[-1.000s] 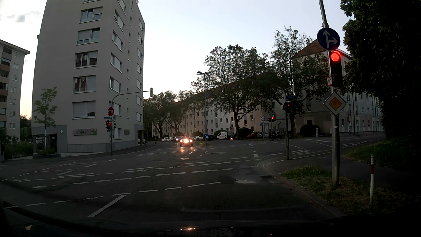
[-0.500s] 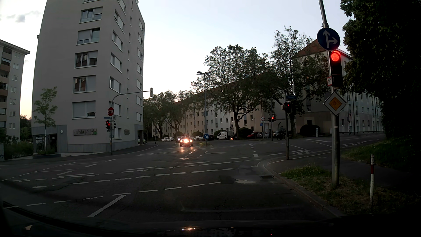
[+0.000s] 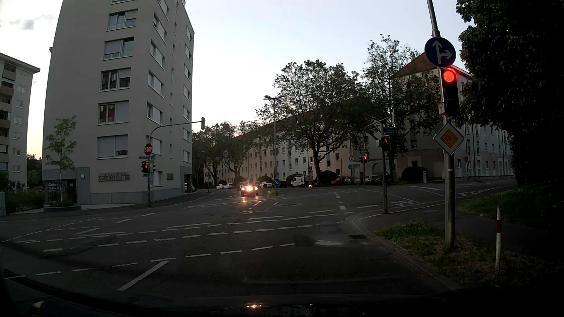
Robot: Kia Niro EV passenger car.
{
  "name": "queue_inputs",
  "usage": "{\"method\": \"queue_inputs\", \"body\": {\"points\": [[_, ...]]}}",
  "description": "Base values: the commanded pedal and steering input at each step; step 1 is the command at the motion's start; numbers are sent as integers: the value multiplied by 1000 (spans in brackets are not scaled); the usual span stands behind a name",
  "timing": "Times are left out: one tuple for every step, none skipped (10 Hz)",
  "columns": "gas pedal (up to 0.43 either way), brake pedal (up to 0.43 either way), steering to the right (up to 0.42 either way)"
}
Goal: Follow the waypoints while adhering to traffic rules and regulations
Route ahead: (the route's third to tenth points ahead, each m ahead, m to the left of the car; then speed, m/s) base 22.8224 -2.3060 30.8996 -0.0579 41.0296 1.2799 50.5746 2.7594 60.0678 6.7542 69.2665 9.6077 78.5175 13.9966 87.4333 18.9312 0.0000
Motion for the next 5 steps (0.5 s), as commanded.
{"method": "queue_inputs", "body": {"points": [[0, 244, 0], [0, 244, 0], [0, 244, 0], [0, 244, 0], [0, 244, 0]]}}
